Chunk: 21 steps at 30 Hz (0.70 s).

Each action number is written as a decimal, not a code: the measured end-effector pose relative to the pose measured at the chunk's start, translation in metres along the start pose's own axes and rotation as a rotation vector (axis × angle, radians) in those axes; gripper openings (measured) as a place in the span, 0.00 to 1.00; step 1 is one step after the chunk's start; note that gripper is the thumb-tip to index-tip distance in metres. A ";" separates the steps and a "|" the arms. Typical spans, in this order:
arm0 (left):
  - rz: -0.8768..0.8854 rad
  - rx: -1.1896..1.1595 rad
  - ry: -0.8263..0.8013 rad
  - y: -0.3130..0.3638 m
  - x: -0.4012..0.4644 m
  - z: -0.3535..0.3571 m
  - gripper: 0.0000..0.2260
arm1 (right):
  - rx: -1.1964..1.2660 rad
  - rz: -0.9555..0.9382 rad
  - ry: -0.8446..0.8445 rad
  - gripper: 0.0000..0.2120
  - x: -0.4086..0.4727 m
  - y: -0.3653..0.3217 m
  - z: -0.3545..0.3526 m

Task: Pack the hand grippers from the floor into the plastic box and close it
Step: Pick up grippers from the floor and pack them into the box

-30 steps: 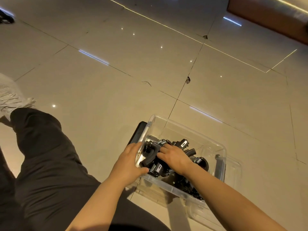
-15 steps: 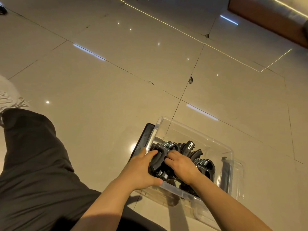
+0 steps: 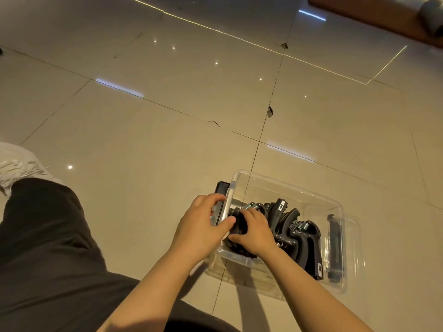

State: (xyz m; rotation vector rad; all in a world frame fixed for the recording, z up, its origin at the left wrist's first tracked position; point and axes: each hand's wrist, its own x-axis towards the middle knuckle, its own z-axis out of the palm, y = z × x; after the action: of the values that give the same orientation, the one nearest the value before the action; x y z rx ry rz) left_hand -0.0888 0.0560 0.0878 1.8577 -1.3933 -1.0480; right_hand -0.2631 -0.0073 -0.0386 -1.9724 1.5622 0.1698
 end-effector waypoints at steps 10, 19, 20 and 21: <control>0.074 0.110 0.080 0.011 0.000 -0.058 0.20 | -0.018 -0.042 -0.092 0.43 -0.005 -0.010 -0.007; 0.178 0.418 0.087 -0.002 0.017 -0.130 0.17 | 0.112 0.004 0.157 0.22 0.001 -0.032 -0.034; 0.191 0.438 0.096 -0.003 0.020 -0.139 0.16 | 0.190 -0.004 0.260 0.18 0.004 -0.043 -0.044; 0.197 0.458 0.109 -0.005 0.023 -0.150 0.16 | 0.260 -0.028 0.339 0.15 0.007 -0.057 -0.055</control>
State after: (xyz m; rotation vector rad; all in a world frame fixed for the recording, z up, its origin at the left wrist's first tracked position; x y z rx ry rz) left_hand 0.0452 0.0351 0.1562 1.9975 -1.8176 -0.5508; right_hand -0.2231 -0.0361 0.0241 -1.8823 1.6646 -0.3803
